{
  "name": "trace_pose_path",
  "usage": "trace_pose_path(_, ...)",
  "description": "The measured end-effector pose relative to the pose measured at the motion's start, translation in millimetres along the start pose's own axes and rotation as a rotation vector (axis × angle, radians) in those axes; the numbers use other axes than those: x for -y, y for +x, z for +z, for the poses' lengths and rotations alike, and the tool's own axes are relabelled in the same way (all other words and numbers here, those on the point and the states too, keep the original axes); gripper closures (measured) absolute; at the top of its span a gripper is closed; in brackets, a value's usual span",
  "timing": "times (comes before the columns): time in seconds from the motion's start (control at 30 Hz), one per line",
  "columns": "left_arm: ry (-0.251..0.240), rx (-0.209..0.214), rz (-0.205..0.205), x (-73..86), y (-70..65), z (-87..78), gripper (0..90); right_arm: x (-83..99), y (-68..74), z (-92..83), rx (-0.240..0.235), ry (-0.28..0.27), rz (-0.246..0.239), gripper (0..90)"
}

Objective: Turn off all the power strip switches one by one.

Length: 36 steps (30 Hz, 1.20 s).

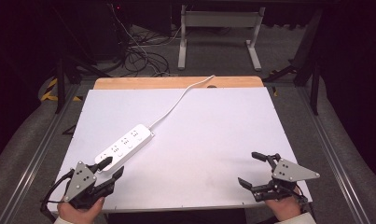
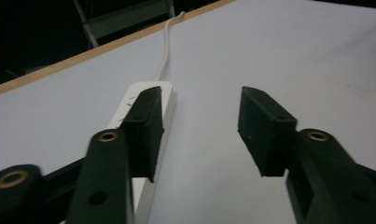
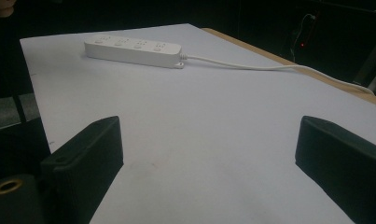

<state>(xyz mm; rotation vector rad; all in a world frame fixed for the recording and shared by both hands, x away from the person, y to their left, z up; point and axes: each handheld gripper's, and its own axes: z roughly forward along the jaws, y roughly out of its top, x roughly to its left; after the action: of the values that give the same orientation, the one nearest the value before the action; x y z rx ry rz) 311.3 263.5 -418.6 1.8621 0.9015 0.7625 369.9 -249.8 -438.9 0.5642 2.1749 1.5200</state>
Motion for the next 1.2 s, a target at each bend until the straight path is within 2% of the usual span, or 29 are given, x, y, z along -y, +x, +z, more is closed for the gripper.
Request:
trace_pose_path(0.03, 0.011, -0.005, 0.018, -1.7, 0.7, -0.8, 54.7, 0.0, 0.0, 0.0, 0.000, 0.000, 0.000, 7.9)
trace_pose_path(0.07, 0.024, -0.006, 0.034, -4.7, 2.0, -2.0, 63.5, 0.2, 0.1, 0.6, -0.004, 0.001, 0.000, 7.9)
trace_pose_path(0.2, 0.027, 0.001, 0.029, -8.7, 4.7, -3.4, 78.1, -0.5, 1.3, 0.6, -0.004, -0.004, -0.010, 8.2)
trace_pose_path(0.23, 0.035, -0.001, 0.031, -10.3, 5.5, -3.8, 78.1, -0.5, 1.3, 0.6, -0.004, -0.004, -0.010, 8.2)
trace_pose_path(0.3, 0.051, 0.005, 0.039, -13.2, 7.7, -4.7, 89.8, -0.3, 1.7, 1.2, -0.006, -0.003, -0.010, 8.1)
trace_pose_path(0.5, 0.110, 0.043, 0.010, -19.8, 17.8, -0.8, 90.0, -0.1, 1.5, 1.7, -0.009, -0.003, -0.007, 8.2)
trace_pose_path(0.63, 0.130, 0.056, -0.002, -23.9, 24.3, 4.2, 90.0, -0.2, 1.7, 1.7, -0.009, -0.003, -0.008, 8.2)
trace_pose_path(1.2, 0.175, 0.048, -0.056, -37.2, 50.2, 24.4, 90.0, 0.4, 1.8, 2.5, -0.023, 0.000, -0.012, 8.1)
